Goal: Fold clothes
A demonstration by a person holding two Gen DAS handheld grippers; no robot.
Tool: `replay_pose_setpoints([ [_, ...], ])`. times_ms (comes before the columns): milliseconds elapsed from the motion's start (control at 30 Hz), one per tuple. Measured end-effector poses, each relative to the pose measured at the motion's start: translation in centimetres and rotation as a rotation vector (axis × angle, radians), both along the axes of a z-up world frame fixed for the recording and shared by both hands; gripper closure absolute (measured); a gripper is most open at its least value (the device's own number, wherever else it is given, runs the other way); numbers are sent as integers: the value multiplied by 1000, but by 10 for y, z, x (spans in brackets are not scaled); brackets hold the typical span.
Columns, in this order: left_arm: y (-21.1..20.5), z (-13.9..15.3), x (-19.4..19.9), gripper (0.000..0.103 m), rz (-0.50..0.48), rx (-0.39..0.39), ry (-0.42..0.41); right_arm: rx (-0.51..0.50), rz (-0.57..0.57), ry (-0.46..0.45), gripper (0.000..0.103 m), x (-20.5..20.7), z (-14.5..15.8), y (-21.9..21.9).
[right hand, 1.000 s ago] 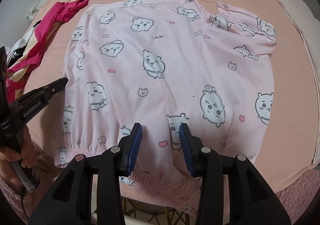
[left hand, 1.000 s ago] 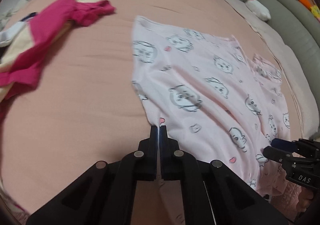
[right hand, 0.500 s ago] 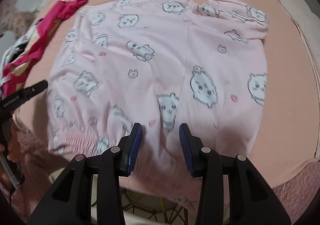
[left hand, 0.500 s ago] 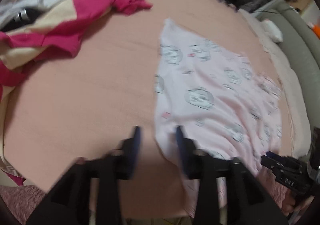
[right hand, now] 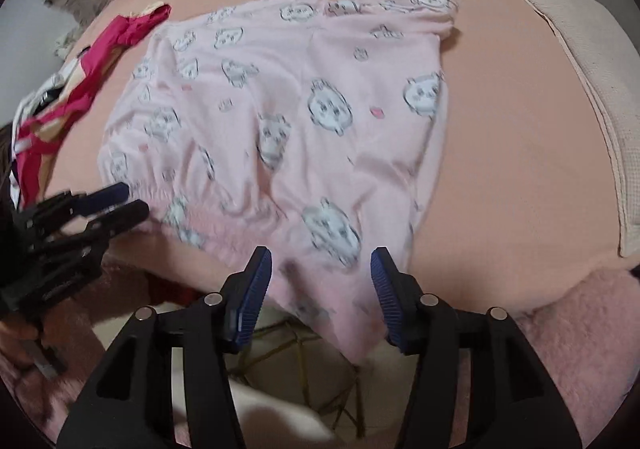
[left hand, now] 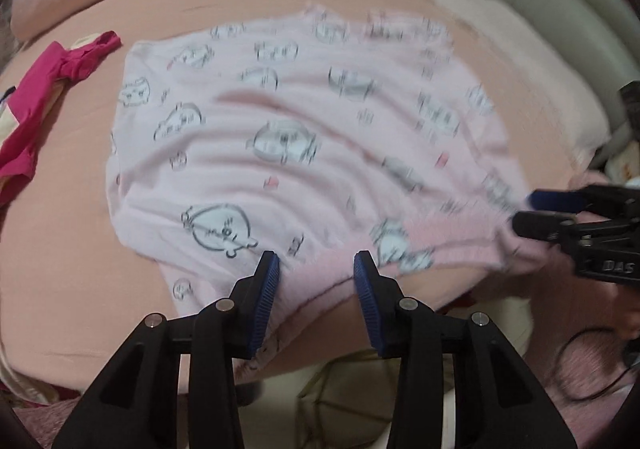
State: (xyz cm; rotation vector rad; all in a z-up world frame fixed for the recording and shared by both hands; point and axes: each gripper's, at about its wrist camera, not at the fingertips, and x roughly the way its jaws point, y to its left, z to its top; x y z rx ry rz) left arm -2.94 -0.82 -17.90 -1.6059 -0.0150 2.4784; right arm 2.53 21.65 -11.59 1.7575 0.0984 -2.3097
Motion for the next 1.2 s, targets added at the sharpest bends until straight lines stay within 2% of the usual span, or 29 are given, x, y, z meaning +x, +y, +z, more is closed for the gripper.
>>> replay_pose_setpoints([
  [100,-7,-4,2,83,54,-21,-7,35,-12,-30,50,13,-21,2],
  [233,-24,-5,11,88,166,24,-25,37,-23,-34,50,22,-27,10],
  [300,-27,-2,16,88,181,18,-34,13,-34,-39,50,24,-23,14],
  [367,-30,3,19,87,199,51,-44,-8,-55,-36,50,26,-18,22],
  [467,-22,15,19,86,188,103,-9,-13,-107,-29,50,27,-10,37],
  [600,-1,24,3,72,102,117,34,-43,-168,-11,50,6,2,64],
  [733,31,21,-36,72,21,153,24,-52,-230,4,50,-39,4,92],
  [833,62,26,-71,72,-40,171,43,-56,-230,-2,50,-82,-6,97],
  [967,102,25,-125,72,-92,156,49,-28,-201,-1,50,-124,-15,97],
  [1033,117,24,-152,72,-107,113,69,-30,-182,-4,50,-142,-18,94],
  [1100,127,25,-176,66,-109,78,92,-20,-160,-4,50,-160,-20,94],
  [1200,135,16,-203,65,-110,100,66,13,-119,-4,50,-186,-21,91],
])
